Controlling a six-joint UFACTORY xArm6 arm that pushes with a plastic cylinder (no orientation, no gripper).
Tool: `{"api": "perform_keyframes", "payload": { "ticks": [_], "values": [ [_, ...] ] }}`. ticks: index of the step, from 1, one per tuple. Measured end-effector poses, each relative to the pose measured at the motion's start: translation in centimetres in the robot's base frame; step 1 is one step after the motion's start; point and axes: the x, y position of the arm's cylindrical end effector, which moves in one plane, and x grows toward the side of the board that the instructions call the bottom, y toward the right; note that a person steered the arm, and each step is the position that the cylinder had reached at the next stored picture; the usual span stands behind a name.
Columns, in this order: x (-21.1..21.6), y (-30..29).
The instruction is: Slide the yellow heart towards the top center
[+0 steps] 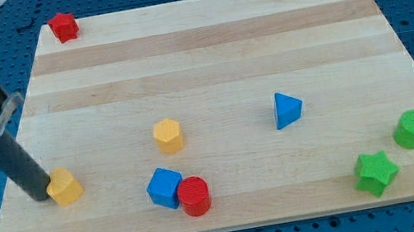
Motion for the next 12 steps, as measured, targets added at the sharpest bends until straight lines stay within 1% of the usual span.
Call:
{"api": "perform_keyframes", "payload": {
  "ticks": [1,2,3,4,5,6,7,8,9,10,11,12],
  "values": [
    [2.2,0.1],
    [2.2,1.5],
    [0.0,2.5],
    [-5.0,4.0],
    [-8.7,5.0],
    [-8.6,4.3],
    [-5.8,2.2],
    [-3.2,1.9],
    [-3.5,4.4],
    [-6.1,8.8],
    [-11.0,13.0],
    [-17.1,16.4]
  ]
}}
